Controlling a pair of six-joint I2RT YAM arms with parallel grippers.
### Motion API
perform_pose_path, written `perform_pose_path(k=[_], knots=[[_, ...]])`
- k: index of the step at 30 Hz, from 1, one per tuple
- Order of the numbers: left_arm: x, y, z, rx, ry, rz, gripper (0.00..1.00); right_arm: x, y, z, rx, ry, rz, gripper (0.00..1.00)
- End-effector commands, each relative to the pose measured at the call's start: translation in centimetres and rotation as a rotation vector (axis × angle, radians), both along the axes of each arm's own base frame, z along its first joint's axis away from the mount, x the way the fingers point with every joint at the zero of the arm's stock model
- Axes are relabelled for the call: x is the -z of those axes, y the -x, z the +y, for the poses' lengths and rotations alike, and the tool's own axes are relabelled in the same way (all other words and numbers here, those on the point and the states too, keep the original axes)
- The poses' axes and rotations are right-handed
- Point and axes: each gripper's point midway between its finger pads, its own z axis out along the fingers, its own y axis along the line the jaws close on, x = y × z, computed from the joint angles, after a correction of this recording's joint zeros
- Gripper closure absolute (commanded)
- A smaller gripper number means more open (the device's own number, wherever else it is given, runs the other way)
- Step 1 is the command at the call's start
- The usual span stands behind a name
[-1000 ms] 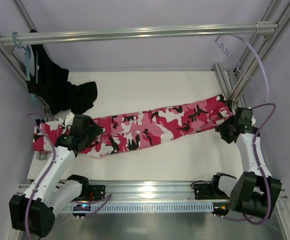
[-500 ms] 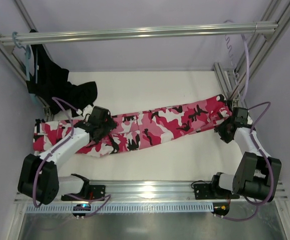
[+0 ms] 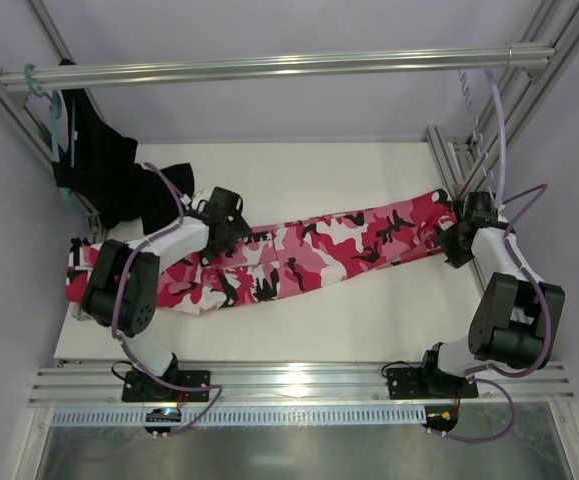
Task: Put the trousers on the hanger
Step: Fold the trousers
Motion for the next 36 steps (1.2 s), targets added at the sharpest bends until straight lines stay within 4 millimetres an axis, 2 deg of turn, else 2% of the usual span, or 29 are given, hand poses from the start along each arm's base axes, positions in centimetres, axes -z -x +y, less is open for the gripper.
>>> perform_pose_path(k=[1, 2, 7, 9, 11, 16, 21, 26, 33, 36], knots=[[-0.3, -3.9, -1.9, 0.007, 0.035, -0.04, 0.1, -0.3, -1.1, -1.2, 0.078, 0.024, 0.039, 0.5], [0.2, -4.6, -2.4, 0.014, 0.044, -0.03, 0.1, -0.8, -1.5, -1.7, 0.094, 0.034, 0.047, 0.5], [1.2, -5.2, -3.7, 0.027, 0.1, -0.029, 0.12, 0.5, -1.8, -1.6, 0.16, 0.006, 0.123, 0.51], [0.4, -5.8, -4.3, 0.048, 0.119, -0.048, 0.13, 1.2, -1.7, -1.8, 0.185, 0.025, 0.155, 0.51], [0.1, -5.8, -4.2, 0.063, 0.099, -0.042, 0.13, 2.0, -2.0, -1.9, 0.21, 0.026, 0.169, 0.51], [-2.3, -5.6, -5.0, 0.109, 0.13, -0.089, 0.13, 4.2, -2.5, -1.9, 0.247, 0.014, 0.193, 0.51], [-4.2, -5.3, -4.4, 0.121, 0.101, -0.134, 0.12, 5.7, -2.3, -2.0, 0.27, 0.027, 0.218, 0.54], [-7.1, -4.6, -5.0, 0.161, 0.079, -0.2, 0.12, 5.8, -1.4, -1.7, 0.298, 0.035, 0.22, 0.55], [-10.4, -3.7, -5.7, 0.21, 0.111, -0.259, 0.12, 4.6, -2.4, -1.4, 0.355, 0.005, 0.129, 0.55], [-10.9, -3.6, -5.7, 0.212, 0.118, -0.279, 0.12, 4.1, -3.2, -1.5, 0.371, -0.003, 0.116, 0.55]])
